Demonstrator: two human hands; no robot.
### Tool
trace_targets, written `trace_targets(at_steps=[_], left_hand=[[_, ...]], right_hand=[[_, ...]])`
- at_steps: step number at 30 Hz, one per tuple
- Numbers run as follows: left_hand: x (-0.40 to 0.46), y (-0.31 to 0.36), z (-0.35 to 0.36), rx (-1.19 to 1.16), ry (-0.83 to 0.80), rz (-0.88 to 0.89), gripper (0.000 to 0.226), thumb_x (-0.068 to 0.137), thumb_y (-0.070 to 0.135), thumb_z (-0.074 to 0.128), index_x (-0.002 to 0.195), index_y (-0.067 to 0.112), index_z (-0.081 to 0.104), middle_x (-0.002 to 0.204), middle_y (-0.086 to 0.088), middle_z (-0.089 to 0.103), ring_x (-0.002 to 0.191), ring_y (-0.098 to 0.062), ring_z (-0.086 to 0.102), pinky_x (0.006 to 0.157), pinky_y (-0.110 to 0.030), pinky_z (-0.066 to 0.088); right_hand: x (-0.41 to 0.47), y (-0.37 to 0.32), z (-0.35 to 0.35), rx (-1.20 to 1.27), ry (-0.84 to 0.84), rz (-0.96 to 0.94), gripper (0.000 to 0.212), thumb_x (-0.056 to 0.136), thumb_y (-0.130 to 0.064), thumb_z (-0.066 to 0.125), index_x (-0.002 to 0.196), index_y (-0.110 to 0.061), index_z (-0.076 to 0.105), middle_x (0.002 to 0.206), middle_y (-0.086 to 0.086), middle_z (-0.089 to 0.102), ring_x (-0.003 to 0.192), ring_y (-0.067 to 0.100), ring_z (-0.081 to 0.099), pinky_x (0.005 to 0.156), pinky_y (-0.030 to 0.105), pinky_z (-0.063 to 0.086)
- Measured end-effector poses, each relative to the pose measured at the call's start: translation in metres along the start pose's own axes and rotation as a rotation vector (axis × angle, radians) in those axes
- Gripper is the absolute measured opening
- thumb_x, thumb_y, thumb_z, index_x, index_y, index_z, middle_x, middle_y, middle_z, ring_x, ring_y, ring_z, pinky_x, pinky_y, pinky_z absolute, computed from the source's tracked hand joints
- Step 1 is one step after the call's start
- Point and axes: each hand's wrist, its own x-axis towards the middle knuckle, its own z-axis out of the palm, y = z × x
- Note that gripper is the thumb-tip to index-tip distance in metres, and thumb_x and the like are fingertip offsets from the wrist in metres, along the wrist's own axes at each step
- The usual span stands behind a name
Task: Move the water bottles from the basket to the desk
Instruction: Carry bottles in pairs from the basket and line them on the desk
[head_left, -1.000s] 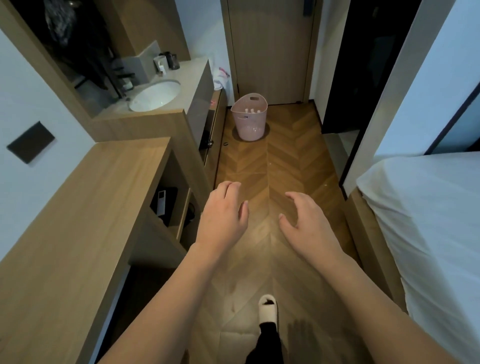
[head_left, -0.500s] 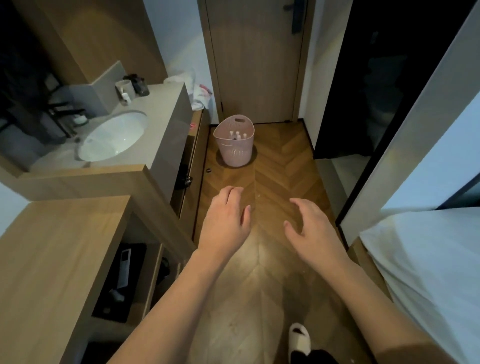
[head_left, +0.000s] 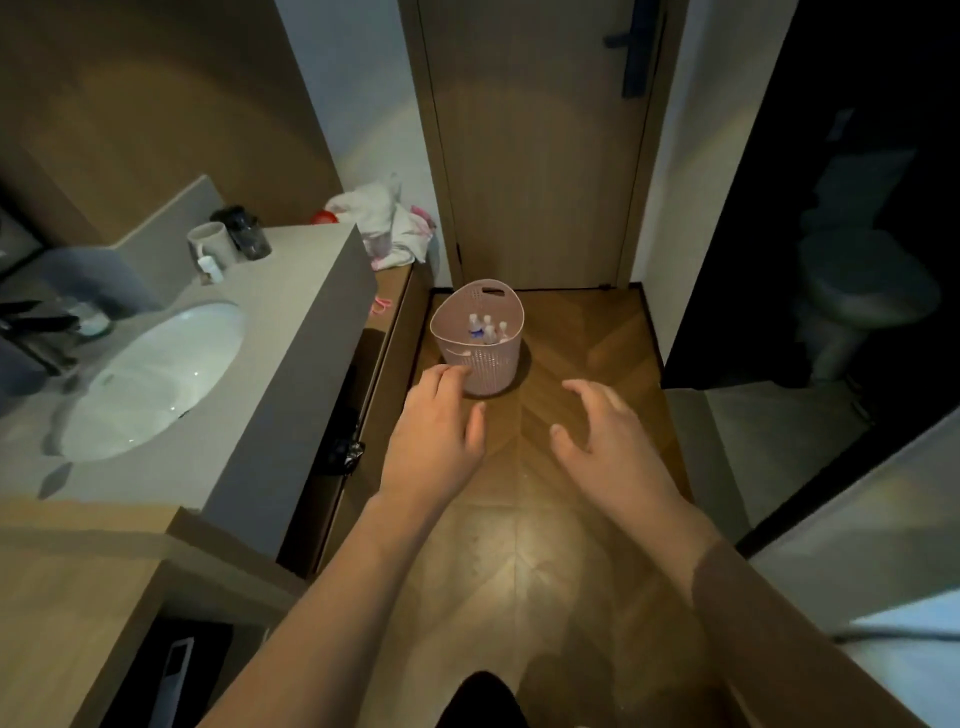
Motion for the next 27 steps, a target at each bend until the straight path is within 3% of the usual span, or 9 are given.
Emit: trace_targets(at_steps=[3, 14, 22, 27], left_hand=[[0.052, -0.016, 0.024, 0.012, -0.024, -0.010, 0.044, 0.096, 0.031, 0.053, 0.137, 0.016, 0.048, 0.137, 0.003, 0.047, 0.124, -0.012, 0.046, 0.103, -0.025, 0.039], [0.330, -0.090, 0.098, -0.017, -0.011, -0.015, 0.041, 0.096, 0.028, 0.054, 0.134, 0.016, 0.049, 0.134, 0.001, 0.049, 0.122, -0.013, 0.048, 0.102, -0.022, 0.037], [0.487, -0.124, 0.160, -0.078, -0.091, -0.010, 0.041, 0.095, 0.028, 0.054, 0.134, 0.016, 0.048, 0.136, -0.001, 0.048, 0.123, -0.015, 0.048, 0.105, -0.032, 0.043], [0.572, -0.168, 0.207, -0.025, -0.154, -0.094, 0.042, 0.096, 0.028, 0.053, 0.135, 0.014, 0.048, 0.136, -0.001, 0.047, 0.121, -0.017, 0.049, 0.099, -0.027, 0.041]], right_hand=[[0.065, 0.007, 0.003, 0.014, -0.027, -0.012, 0.054, 0.096, -0.032, 0.056, 0.147, -0.027, 0.039, 0.150, -0.006, 0.041, 0.129, 0.016, 0.047, 0.109, 0.034, 0.041], [0.337, 0.012, 0.022, -0.038, -0.058, 0.021, 0.052, 0.097, -0.032, 0.056, 0.146, -0.026, 0.040, 0.151, -0.005, 0.041, 0.136, 0.014, 0.041, 0.109, 0.032, 0.040], [0.502, 0.037, 0.024, -0.031, -0.107, 0.103, 0.054, 0.098, -0.034, 0.055, 0.148, -0.028, 0.037, 0.152, -0.006, 0.040, 0.136, 0.015, 0.042, 0.110, 0.039, 0.043], [0.624, 0.059, 0.044, -0.023, -0.168, 0.083, 0.054, 0.097, -0.035, 0.056, 0.147, -0.029, 0.036, 0.150, -0.006, 0.041, 0.115, 0.018, 0.057, 0.101, 0.042, 0.051]])
